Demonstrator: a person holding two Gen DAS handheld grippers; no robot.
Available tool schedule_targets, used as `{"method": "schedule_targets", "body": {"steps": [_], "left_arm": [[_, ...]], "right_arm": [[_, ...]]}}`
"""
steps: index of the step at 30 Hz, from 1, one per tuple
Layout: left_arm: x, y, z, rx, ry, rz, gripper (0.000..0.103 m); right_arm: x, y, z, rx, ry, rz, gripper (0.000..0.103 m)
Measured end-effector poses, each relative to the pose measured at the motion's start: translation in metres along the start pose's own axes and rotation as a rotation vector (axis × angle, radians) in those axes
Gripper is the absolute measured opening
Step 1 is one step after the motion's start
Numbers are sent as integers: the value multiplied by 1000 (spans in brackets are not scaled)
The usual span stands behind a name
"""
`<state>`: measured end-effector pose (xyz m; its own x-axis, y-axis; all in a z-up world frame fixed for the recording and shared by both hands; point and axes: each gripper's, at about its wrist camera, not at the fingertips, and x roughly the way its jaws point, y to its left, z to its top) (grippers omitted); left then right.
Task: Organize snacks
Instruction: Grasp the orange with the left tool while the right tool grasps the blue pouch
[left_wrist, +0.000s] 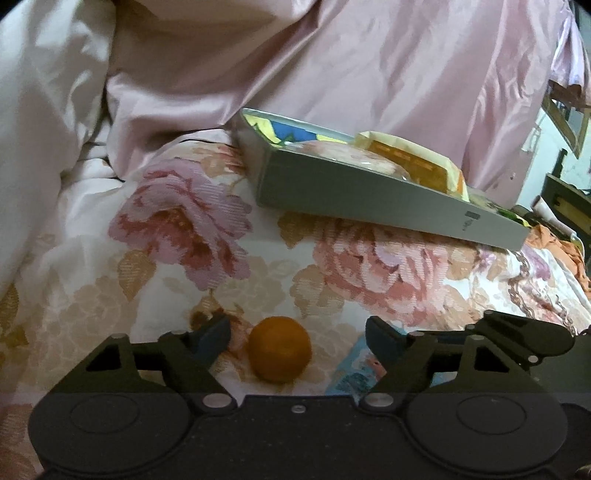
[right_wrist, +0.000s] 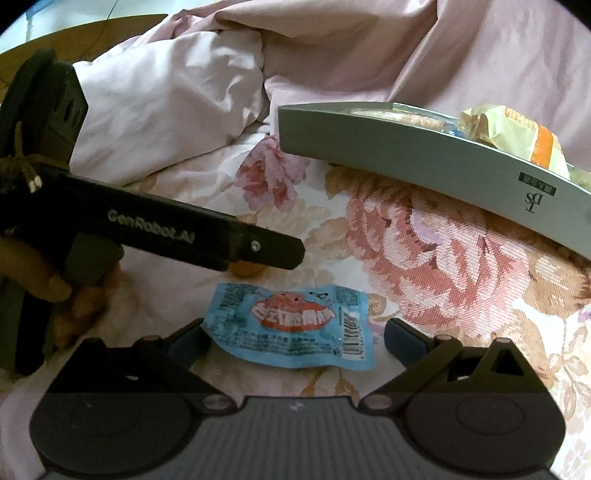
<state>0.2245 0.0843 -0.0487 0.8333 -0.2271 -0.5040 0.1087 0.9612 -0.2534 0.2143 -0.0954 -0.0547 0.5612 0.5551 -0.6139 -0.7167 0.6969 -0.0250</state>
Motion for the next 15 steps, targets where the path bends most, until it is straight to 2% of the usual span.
{"method": "schedule_targets", "body": {"steps": [5,10,15], "left_arm": [[1,2,-3,-15,6,-5,71],[2,7,-4,-56,5,8,50],[1,10,-6,-81,3,10,42]], "right_arm": [[3,2,1,7,-10,-9,95],[2,1,0,27,-27,-23,92],[0,7,-2,13,-41,-52,91]]}}
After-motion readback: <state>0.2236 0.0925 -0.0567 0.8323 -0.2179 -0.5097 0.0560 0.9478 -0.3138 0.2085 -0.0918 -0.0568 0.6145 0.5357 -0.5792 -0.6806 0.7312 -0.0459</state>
